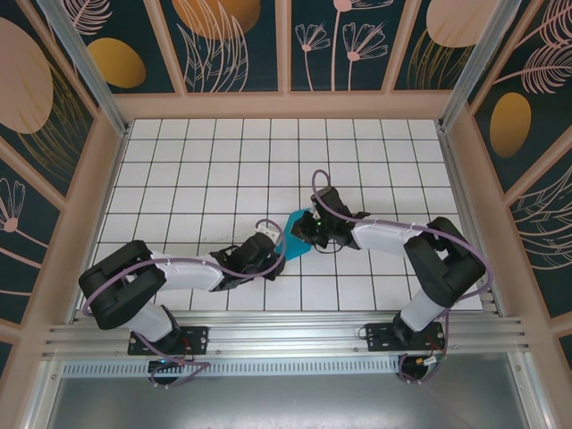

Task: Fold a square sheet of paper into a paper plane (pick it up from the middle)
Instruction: Fourth fold the wing at the center of the table.

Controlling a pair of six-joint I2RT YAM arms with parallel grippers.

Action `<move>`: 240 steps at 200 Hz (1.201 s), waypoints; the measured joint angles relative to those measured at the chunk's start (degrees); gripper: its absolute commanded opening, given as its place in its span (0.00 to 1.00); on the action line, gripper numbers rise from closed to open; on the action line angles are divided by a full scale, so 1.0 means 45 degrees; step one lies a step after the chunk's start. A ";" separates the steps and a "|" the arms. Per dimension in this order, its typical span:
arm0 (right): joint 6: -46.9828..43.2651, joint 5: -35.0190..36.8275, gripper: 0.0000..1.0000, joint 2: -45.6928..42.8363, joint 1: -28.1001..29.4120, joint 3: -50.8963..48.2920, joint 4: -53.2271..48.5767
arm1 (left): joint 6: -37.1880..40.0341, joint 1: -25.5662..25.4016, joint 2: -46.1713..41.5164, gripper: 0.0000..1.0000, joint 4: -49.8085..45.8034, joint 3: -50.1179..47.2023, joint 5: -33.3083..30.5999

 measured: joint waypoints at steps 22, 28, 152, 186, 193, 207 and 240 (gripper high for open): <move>0.0000 0.0000 0.14 0.0000 0.0000 0.0000 -0.0005 | 0.0049 -0.0010 0.0019 0.34 -0.0102 0.0024 -0.0155; 0.0000 0.0000 0.14 0.0000 0.0000 0.0000 -0.0010 | 0.0058 -0.0010 0.0044 0.34 -0.0136 0.0049 -0.0185; -0.0287 0.0097 0.20 -0.0039 0.0000 0.0238 -0.0369 | 0.0345 -0.0092 0.0136 0.05 -0.0287 0.0112 -0.0476; -0.0967 0.0287 0.35 -0.0563 -0.0015 0.0243 -0.0971 | 0.0330 -0.0092 -0.0015 0.02 -0.0117 0.0053 -0.0447; -0.1132 0.0296 0.38 -0.0772 -0.0015 0.0243 -0.1054 | 0.0325 -0.0092 -0.0087 0.02 -0.0010 -0.0015 -0.0413; -0.1520 0.0291 0.44 -0.1302 -0.0039 0.0243 -0.1171 | 0.0277 -0.0092 -0.0267 0.01 0.0321 -0.0253 -0.0335; -0.2361 0.0185 0.47 -0.2778 -0.0194 0.0238 -0.1234 | 0.0073 -0.0092 -0.0573 0.01 0.1010 -0.0850 -0.0083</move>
